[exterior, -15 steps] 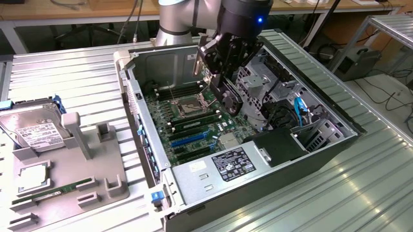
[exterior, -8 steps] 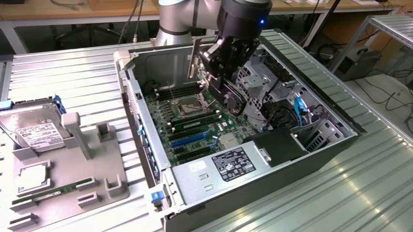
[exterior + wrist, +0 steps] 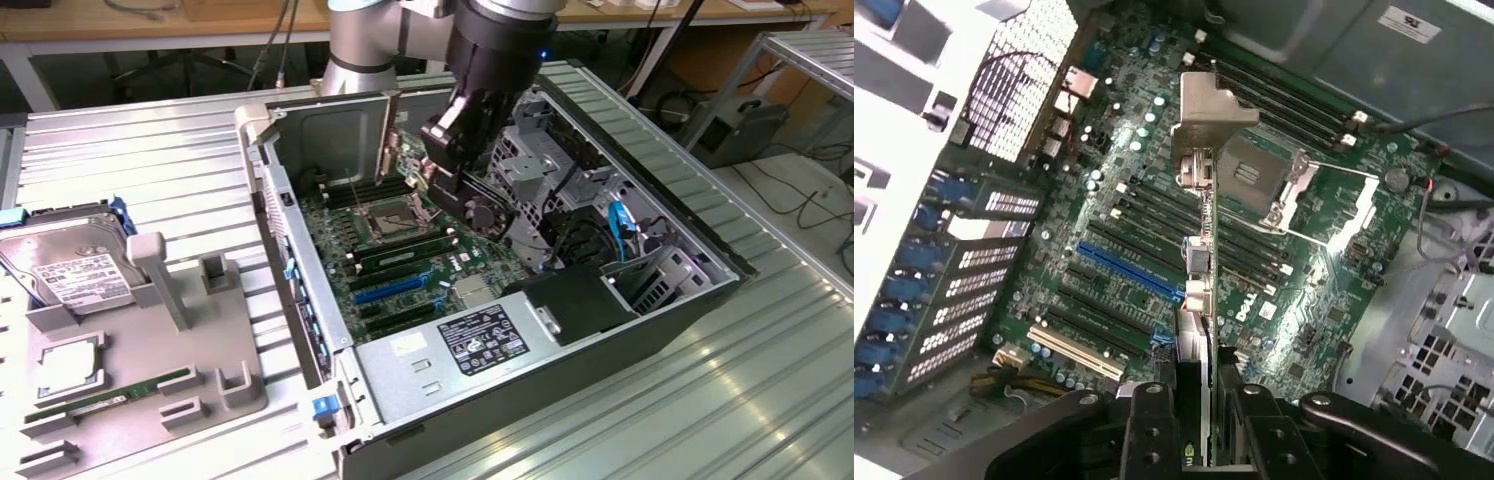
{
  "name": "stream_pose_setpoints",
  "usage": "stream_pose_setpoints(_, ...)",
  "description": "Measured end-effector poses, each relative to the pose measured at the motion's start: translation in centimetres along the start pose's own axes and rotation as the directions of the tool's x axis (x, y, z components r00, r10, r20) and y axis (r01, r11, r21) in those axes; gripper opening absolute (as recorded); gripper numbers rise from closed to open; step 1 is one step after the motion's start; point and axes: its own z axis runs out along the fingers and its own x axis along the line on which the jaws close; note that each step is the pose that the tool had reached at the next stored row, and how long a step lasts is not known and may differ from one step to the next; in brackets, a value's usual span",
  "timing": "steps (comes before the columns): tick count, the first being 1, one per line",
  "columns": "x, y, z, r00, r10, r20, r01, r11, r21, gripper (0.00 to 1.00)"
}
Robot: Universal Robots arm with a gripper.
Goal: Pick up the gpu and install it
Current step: 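Insert the gpu into the slot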
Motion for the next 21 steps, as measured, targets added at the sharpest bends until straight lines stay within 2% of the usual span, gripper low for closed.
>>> stream_pose_setpoints(2,0.0,-0.01,0.24,0.9989,-0.048,-0.0012,0.048,0.9989,0.0007,0.26)
stream_pose_setpoints(3,0.0,-0.01,0.42,0.9965,-0.084,-0.0023,0.084,0.9965,0.0013,0.26)
stream_pose_setpoints(5,0.0,-0.02,0.77,0.9887,-0.150,-0.0041,0.150,0.9887,0.0021,0.26)
stream_pose_setpoints(7,0.0,-0.02,0.97,0.9817,-0.190,-0.0052,0.190,0.9817,0.0026,0.26)
stream_pose_setpoints(9,0.0,-0.03,1.18,0.9719,-0.235,-0.0067,0.235,0.9719,0.0031,0.26)
stream_pose_setpoints(12,0.0,-0.04,1.49,0.9449,-0.327,-0.0095,0.327,0.9449,0.0039,0.26)
stream_pose_setpoints(14,0.0,-0.04,1.64,0.9225,-0.386,-0.0114,0.386,0.9226,0.0043,0.26)
stream_pose_setpoints(16,0.0,-0.04,1.71,0.9076,-0.420,-0.0125,0.420,0.9077,0.0044,0.26)
stream_pose_setpoints(17,0.0,-0.05,1.74,0.8963,-0.443,-0.0133,0.443,0.8963,0.0045,0.26)
stream_pose_setpoints(18,0.0,-0.05,1.76,0.8876,-0.460,-0.0140,0.460,0.8877,0.0046,0.26)
stream_pose_setpoints(19,0.0,-0.05,1.78,0.8748,-0.484,-0.0147,0.484,0.8748,0.0046,0.26)
stream_pose_setpoints(21,0.0,-0.05,1.89,0.8568,-0.515,-0.0155,0.516,0.8568,0.0046,0.26)
